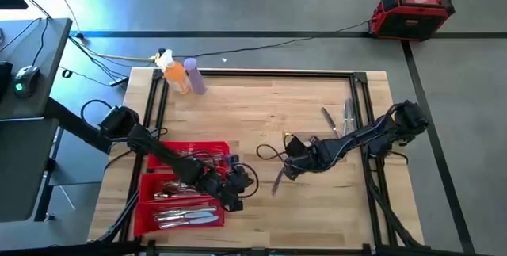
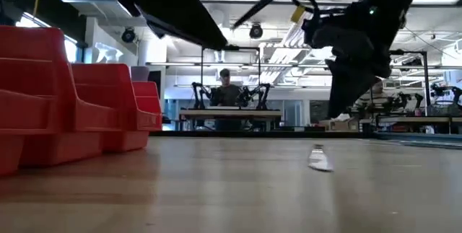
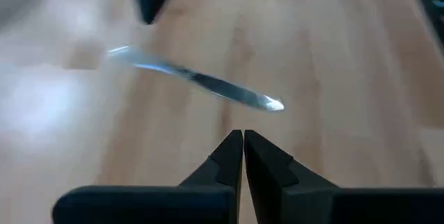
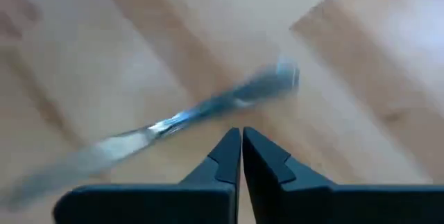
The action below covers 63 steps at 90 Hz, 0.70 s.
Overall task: Sort silverware
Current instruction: Put the silver knife in the bottom red bin
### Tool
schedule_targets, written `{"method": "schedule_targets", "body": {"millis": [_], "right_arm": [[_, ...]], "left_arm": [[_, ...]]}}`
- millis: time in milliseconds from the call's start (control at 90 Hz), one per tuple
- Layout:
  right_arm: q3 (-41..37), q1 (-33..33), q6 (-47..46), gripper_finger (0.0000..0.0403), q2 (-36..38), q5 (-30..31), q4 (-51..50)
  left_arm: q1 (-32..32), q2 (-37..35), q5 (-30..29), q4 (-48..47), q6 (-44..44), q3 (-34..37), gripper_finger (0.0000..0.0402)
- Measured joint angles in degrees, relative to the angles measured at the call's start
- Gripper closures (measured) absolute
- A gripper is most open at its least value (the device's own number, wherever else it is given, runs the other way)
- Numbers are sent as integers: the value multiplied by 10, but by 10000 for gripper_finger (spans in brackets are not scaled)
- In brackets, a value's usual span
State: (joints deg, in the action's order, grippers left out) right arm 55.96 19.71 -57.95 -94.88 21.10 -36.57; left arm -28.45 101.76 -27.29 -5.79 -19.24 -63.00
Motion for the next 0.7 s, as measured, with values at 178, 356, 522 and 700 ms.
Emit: {"method": "schedule_targets", "body": {"millis": [178, 356, 522, 700], "right_arm": [[-65, 73, -96, 403, 0, -38, 119], [-162, 127, -142, 401, -1, -62, 336], [-215, 133, -158, 368, 0, -38, 432], [-216, 129, -174, 298, -12, -33, 457]], "left_arm": [[25, 79, 134, 100, 50, 0, 402], [53, 151, 164, 151, 103, -22, 402], [88, 209, 163, 105, 140, -101, 402], [112, 261, 175, 58, 168, -175, 402]]}}
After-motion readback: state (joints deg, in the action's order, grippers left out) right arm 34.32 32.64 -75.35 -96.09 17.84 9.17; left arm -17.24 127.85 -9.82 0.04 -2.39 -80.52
